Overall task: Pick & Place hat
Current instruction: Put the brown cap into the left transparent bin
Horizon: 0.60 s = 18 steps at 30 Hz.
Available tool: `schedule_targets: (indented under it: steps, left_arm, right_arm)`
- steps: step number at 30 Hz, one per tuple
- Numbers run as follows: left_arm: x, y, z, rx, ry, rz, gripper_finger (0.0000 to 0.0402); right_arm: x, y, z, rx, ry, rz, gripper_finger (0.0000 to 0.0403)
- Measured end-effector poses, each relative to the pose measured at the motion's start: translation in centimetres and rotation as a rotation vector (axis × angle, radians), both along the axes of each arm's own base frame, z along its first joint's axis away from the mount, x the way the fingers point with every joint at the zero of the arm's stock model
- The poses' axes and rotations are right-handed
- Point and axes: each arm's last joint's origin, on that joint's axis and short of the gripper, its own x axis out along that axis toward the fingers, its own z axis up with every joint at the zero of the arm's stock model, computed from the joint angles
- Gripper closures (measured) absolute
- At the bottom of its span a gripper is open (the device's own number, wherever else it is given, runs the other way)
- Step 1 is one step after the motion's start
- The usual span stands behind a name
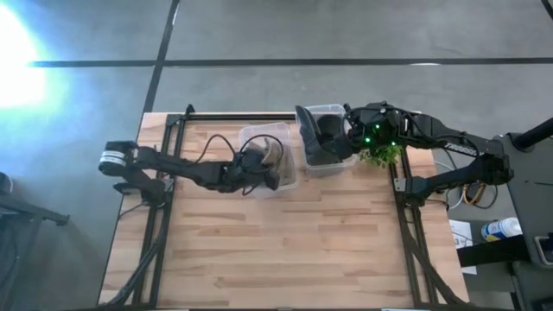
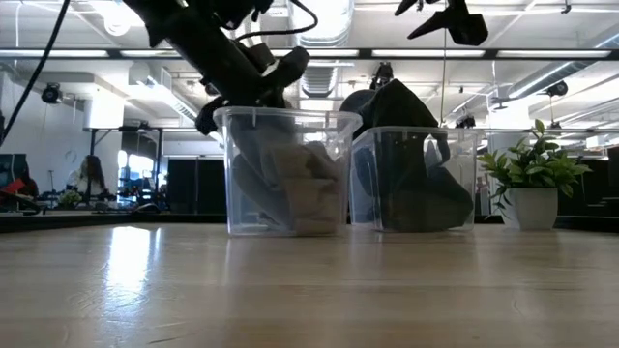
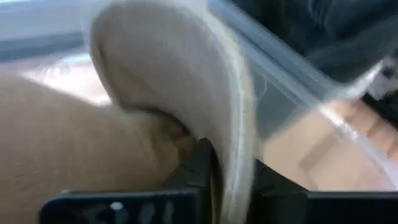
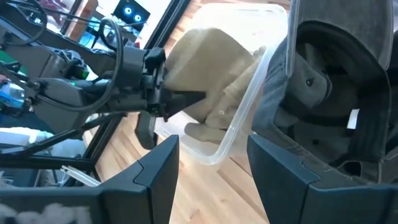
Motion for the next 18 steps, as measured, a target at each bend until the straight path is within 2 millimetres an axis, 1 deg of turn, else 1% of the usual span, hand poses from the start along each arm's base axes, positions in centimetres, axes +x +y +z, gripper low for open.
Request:
schedule_targets:
  steps: [2, 4, 7, 10, 12, 14, 16, 18]
  left_arm:
    - [-0.5, -0.1, 0.3, -0.009, 0.014, -0.014, 0.0341]
    - [-1.0, -0.1, 1.1, -0.006, 0.024, -0.022, 0.0306]
    - [-1.8, 0.0, 3.1, 0.009, 0.015, -0.026, 0.0251]
    - [-3.0, -0.1, 4.8, -0.008, 0.028, -0.054, 0.0206]
    - [-3.9, -0.3, 6.0, -0.044, 0.021, -0.108, 0.0186]
    - [-4.9, -0.5, 7.4, -0.086, -0.013, -0.172, 0.0175]
    - [-6.0, -0.8, 8.8, -0.111, -0.070, -0.236, 0.0171]
    - [-7.1, -1.6, 10.2, -0.089, -0.119, -0.296, 0.0171]
  right_arm:
    - [0.0, 0.0, 0.0, -0.003, 0.000, 0.002, 0.0218]
    - [0.0, 0.0, 0.0, -0.004, 0.000, 0.002, 0.0218]
    - [0.0, 0.0, 0.0, -0.011, 0.002, 0.008, 0.0218]
    - [0.0, 0.0, 0.0, -0.014, 0.003, 0.016, 0.0218]
    - [0.0, 0.0, 0.0, -0.011, 0.002, 0.028, 0.0218]
    - [0.0, 0.2, 0.0, -0.017, 0.000, 0.076, 0.0218]
    - [-0.1, 0.7, 0.1, -0.045, -0.004, 0.138, 0.0218]
    - [-0.4, 1.5, 0.5, -0.091, -0.015, 0.177, 0.0218]
